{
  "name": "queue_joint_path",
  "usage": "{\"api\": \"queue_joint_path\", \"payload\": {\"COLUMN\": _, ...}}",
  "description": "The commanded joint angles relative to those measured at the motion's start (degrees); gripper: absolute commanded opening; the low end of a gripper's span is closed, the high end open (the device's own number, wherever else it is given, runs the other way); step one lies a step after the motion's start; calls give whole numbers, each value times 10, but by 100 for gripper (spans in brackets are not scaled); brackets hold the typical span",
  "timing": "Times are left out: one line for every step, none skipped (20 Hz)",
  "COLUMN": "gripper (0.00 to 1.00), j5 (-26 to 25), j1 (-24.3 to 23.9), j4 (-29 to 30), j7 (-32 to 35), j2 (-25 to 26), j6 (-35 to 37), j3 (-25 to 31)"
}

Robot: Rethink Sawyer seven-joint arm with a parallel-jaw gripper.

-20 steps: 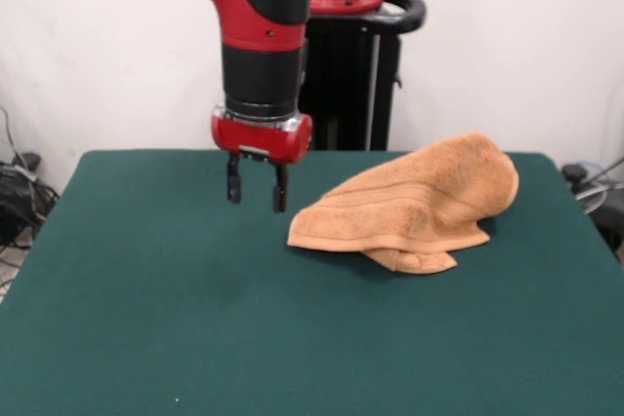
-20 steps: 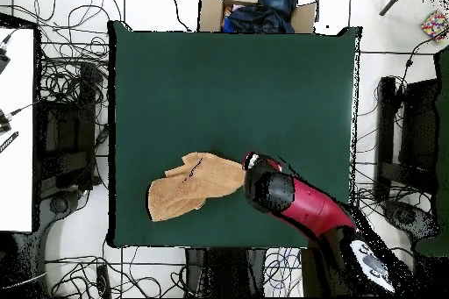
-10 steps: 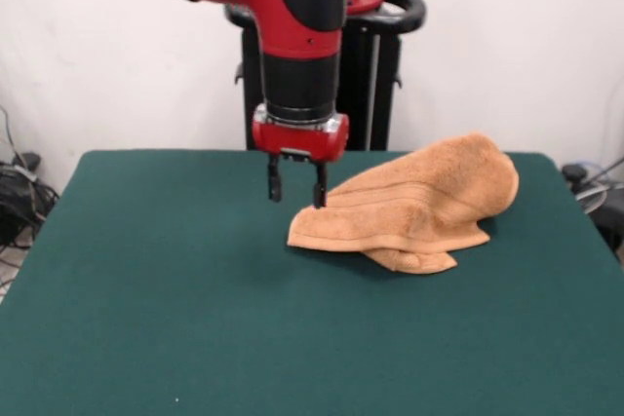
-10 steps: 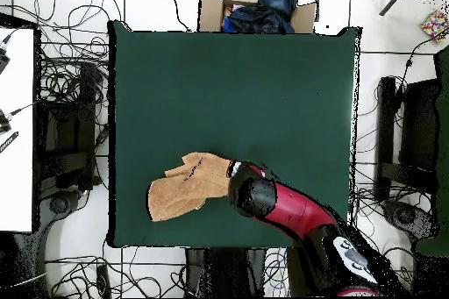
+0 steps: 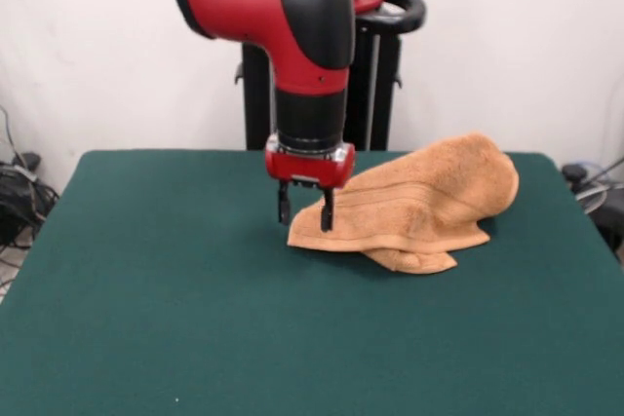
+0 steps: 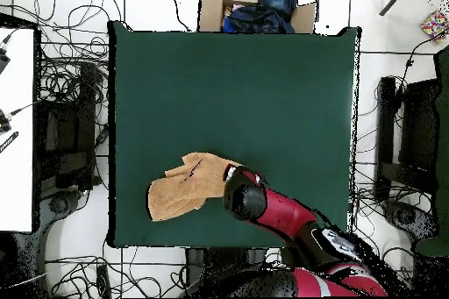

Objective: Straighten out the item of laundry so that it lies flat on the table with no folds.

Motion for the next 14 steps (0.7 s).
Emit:
{"api": "queue_joint_path", "payload": {"gripper": 100, "j5": -13, "j1": 21, "j4": -22, "j7": 104, "j2": 69, "j6": -40, "j3": 25}}
{"api": "queue_joint_path", "payload": {"gripper": 100, "j5": -12, "j1": 24, "j4": -22, "j7": 103, "j2": 71, "j6": -40, "j3": 19}}
{"api": "queue_joint_path", "payload": {"gripper": 100, "j5": -11, "j1": 22, "j4": -23, "j7": 100, "j2": 76, "j6": -34, "j3": 19}}
{"api": "queue_joint_path", "payload": {"gripper": 100, "j5": -14, "j1": 19, "j4": -25, "j7": 94, "j2": 82, "j6": -29, "j3": 19}}
{"api": "queue_joint_path", "payload": {"gripper": 100, "j5": -19, "j1": 14, "j4": -23, "j7": 88, "j2": 88, "j6": -25, "j3": 23}}
{"api": "queue_joint_path", "payload": {"gripper": 100, "j5": -23, "j1": 8, "j4": -23, "j7": 81, "j2": 94, "j6": -12, "j3": 31}}
{"api": "queue_joint_path", "payload": {"gripper": 100, "j5": -25, "j1": -3, "j4": -20, "j7": 76, "j2": 100, "j6": 6, "j3": 45}}
{"api": "queue_joint_path", "payload": {"gripper": 100, "j5": -25, "j1": -10, "j4": -13, "j7": 77, "j2": 102, "j6": 20, "j3": 55}}
{"api": "queue_joint_path", "payload": {"gripper": 100, "j5": -25, "j1": -4, "j4": -7, "j7": 79, "j2": 95, "j6": 22, "j3": 53}}
{"api": "queue_joint_path", "payload": {"gripper": 100, "j5": -22, "j1": 5, "j4": 0, "j7": 84, "j2": 87, "j6": 21, "j3": 45}}
{"api": "queue_joint_path", "payload": {"gripper": 100, "j5": -19, "j1": 14, "j4": 3, "j7": 88, "j2": 78, "j6": 22, "j3": 38}}
{"api": "queue_joint_path", "payload": {"gripper": 100, "j5": -17, "j1": 23, "j4": 3, "j7": 91, "j2": 77, "j6": 16, "j3": 28}}
{"api": "queue_joint_path", "payload": {"gripper": 100, "j5": -17, "j1": 28, "j4": -1, "j7": 92, "j2": 78, "j6": 6, "j3": 20}}
{"api": "queue_joint_path", "payload": {"gripper": 100, "j5": -18, "j1": 33, "j4": -9, "j7": 92, "j2": 84, "j6": -6, "j3": 12}}
